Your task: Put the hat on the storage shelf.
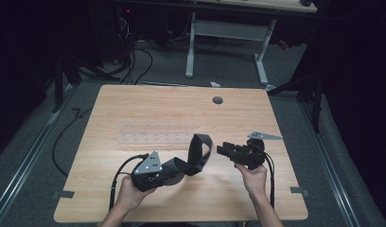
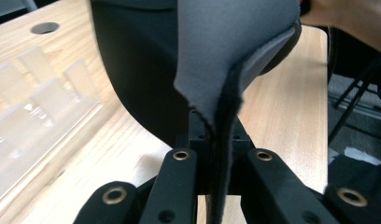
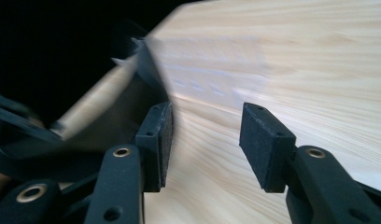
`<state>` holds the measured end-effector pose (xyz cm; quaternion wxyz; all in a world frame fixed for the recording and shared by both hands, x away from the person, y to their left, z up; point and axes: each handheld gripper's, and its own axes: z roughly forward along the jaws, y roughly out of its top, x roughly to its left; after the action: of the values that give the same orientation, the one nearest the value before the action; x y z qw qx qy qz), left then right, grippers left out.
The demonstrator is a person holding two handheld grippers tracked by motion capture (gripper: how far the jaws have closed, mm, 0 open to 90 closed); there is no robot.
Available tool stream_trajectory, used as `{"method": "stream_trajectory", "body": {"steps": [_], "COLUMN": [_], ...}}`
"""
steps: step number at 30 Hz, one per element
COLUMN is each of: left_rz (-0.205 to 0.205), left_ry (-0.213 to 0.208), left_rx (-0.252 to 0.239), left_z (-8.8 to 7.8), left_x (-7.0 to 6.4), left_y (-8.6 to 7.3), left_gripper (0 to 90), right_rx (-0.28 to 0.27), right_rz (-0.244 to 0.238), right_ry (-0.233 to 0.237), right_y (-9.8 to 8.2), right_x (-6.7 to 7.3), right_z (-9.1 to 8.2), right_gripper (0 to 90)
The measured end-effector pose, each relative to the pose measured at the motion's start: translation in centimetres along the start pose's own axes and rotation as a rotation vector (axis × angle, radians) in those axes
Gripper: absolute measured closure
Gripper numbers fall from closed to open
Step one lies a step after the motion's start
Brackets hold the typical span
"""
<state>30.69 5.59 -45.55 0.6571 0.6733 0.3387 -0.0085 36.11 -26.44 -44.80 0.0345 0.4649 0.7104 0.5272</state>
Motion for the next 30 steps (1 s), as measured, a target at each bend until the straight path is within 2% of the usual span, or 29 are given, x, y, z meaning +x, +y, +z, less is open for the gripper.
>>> {"method": "stream_trajectory", "body": {"steps": [1, 5, 8, 11, 12, 15, 18, 21, 24, 30], "left_rz": [-0.006, -0.026, -0.043, -0.061, -0.065, -0.083, -0.101, -0.116, -0.122, -0.11], "left_ry": [0.002, 0.01, 0.013, 0.011, 0.009, 0.002, -0.003, 0.0, 0.006, 0.047], "left_rx": [-0.006, -0.039, -0.06, -0.073, -0.076, -0.086, -0.099, -0.119, -0.135, -0.148], "left_z": [-0.1, -0.8, -1.1, -1.4, -1.5, -1.8, -2.1, -2.5, -2.9, -3.3], "left_x": [0.1, 0.5, 0.7, 0.9, 0.9, 0.9, 1.0, 1.1, 1.2, 1.7], "left_y": [0.1, 0.8, 1.2, 1.7, 1.8, 2.1, 2.5, 2.9, 3.4, 4.4], "left_gripper": [86.2, 86.1, 86.1, 86.2, 86.1, 86.1, 86.1, 86.1, 86.1, 86.1], "right_rx": [0.008, 0.049, 0.072, 0.089, 0.092, 0.109, 0.12, 0.137, 0.128, 0.144], "right_rz": [-0.009, -0.022, -0.017, -0.037, -0.03, -0.057, -0.061, -0.082, -0.1, -0.148], "right_ry": [-0.04, -0.142, -0.198, -0.277, -0.301, -0.381, -0.424, -0.493, -0.525, -0.587], "right_y": [-0.4, -1.9, -3.1, -4.0, -4.3, -4.9, -5.4, -5.9, -6.0, -6.0], "right_x": [-0.4, -1.9, -3.2, -4.2, -4.4, -5.1, -5.9, -6.4, -6.5, -6.4], "right_z": [-0.1, 0.0, 0.2, 0.4, 0.5, 0.7, 1.0, 1.3, 1.3, 1.6], "right_gripper": [53.0, 49.9, 49.7, 50.7, 50.8, 50.7, 49.8, 48.2, 47.8, 43.6]}}
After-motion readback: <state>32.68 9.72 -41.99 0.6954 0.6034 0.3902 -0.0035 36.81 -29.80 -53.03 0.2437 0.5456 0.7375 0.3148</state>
